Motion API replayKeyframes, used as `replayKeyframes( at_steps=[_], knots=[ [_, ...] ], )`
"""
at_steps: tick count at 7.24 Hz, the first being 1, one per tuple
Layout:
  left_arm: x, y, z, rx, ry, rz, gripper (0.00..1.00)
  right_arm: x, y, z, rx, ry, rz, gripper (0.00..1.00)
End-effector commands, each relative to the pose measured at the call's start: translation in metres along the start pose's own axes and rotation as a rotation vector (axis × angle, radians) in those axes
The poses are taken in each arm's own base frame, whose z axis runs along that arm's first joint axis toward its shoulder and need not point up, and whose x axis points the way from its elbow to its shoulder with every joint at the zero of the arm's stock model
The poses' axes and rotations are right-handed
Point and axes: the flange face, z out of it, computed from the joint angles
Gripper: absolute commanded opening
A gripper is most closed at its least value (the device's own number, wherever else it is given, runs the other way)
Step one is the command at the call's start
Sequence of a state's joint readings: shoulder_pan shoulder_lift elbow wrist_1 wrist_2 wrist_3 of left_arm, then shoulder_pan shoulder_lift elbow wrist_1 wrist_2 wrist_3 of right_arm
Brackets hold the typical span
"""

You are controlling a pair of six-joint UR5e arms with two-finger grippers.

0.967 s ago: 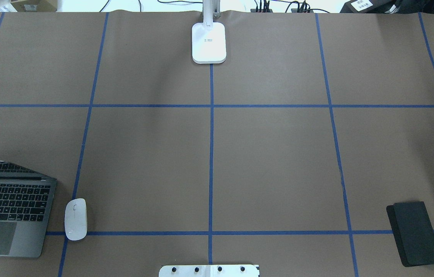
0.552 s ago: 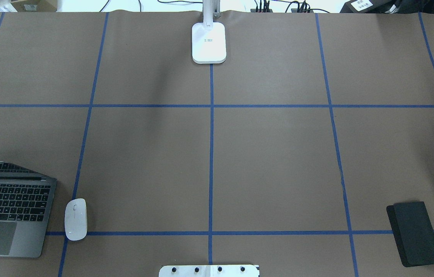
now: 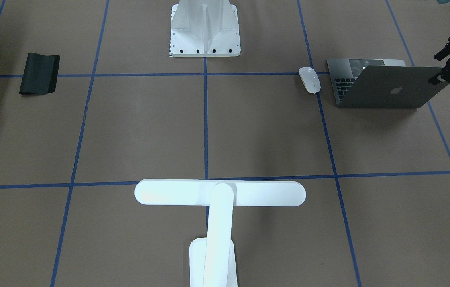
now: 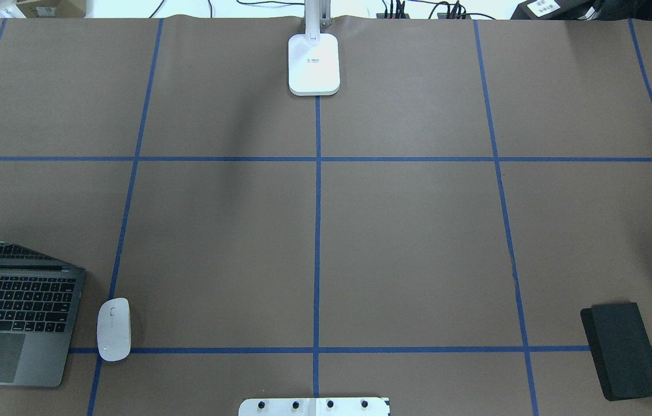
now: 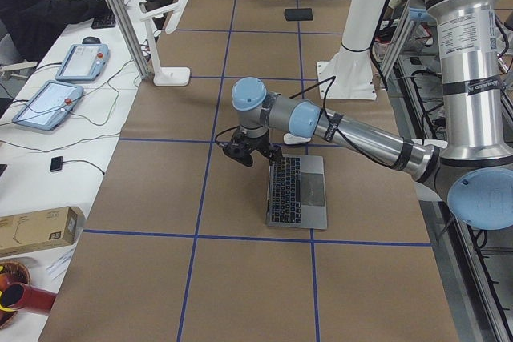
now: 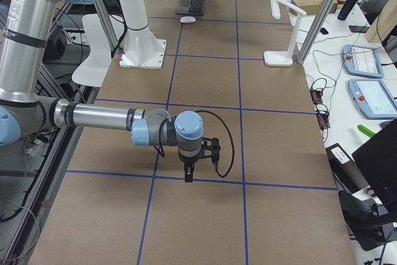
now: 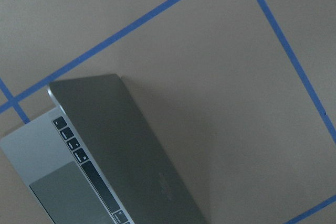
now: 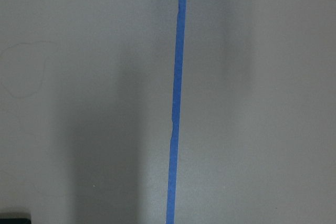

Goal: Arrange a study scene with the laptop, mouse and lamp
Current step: 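Grasp the silver laptop's edge with the left gripper and lift it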

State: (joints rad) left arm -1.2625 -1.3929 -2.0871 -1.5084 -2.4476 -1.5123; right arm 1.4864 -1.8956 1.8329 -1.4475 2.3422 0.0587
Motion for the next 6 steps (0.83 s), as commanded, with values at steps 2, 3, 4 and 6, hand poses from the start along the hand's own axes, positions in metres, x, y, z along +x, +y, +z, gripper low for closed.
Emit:
replayKeyframes(
  at_steps=[2,3,4,6],
  knots=[
    [0.004,0.025,0.035,0.030,-0.052,-0.162,1.00,-0.001,0.010,-0.002,0.020,-0.001,-0.025,1.00],
    [0.007,0.037,0.053,0.069,-0.068,-0.180,1.00,0.000,0.014,-0.001,0.020,-0.001,-0.022,1.00],
    [0.007,0.040,0.059,0.089,-0.075,-0.198,1.00,0.001,0.016,0.000,0.018,-0.001,-0.024,1.00],
    [0.000,0.038,0.064,0.099,-0.091,-0.210,0.60,0.001,0.017,0.001,0.024,-0.003,-0.030,1.00]
  ],
)
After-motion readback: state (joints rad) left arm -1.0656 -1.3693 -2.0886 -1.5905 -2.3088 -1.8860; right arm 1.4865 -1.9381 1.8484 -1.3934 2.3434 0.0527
